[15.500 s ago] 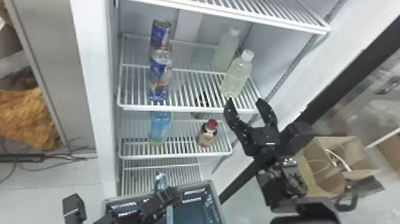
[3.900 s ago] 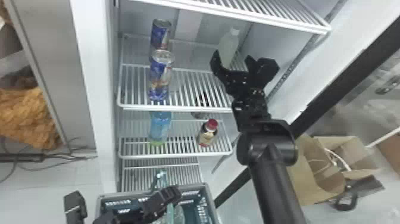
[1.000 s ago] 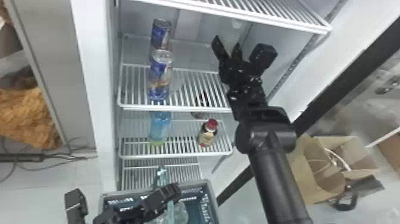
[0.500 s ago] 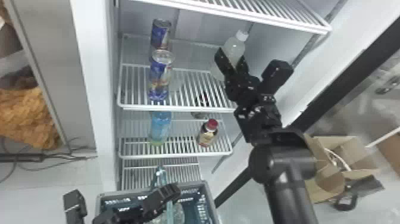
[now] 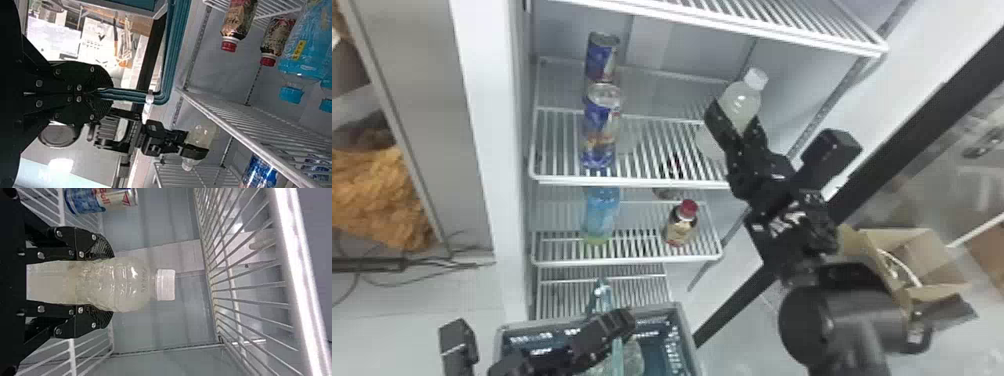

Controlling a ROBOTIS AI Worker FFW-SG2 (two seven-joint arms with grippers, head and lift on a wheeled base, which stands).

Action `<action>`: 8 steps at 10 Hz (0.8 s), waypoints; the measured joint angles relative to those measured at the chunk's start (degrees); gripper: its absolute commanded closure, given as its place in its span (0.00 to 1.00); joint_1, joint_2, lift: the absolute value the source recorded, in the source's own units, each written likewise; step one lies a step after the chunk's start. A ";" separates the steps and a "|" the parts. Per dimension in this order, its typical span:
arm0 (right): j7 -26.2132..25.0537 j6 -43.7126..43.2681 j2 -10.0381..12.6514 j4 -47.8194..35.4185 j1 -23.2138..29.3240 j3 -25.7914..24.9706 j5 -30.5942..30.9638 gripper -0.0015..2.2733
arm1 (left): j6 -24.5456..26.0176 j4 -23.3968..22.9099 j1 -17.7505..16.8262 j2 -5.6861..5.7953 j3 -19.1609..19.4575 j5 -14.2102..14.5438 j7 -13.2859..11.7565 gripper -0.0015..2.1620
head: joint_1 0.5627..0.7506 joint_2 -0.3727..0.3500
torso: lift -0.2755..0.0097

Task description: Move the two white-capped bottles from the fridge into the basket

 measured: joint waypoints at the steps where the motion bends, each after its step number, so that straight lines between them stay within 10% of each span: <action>1: 0.78 1.26 0.21 -2.83 2.31 -1.06 -0.29 0.37 | 0.00 0.00 0.00 0.00 0.00 0.00 -0.03 0.54 | 0.70 0.03 | 0.97; 8: 2.54 10.72 0.74 -24.85 21.56 -2.79 -4.98 0.37 | 0.14 0.00 -0.15 0.08 -0.38 0.00 0.00 0.54 | 0.70 0.03 | 0.97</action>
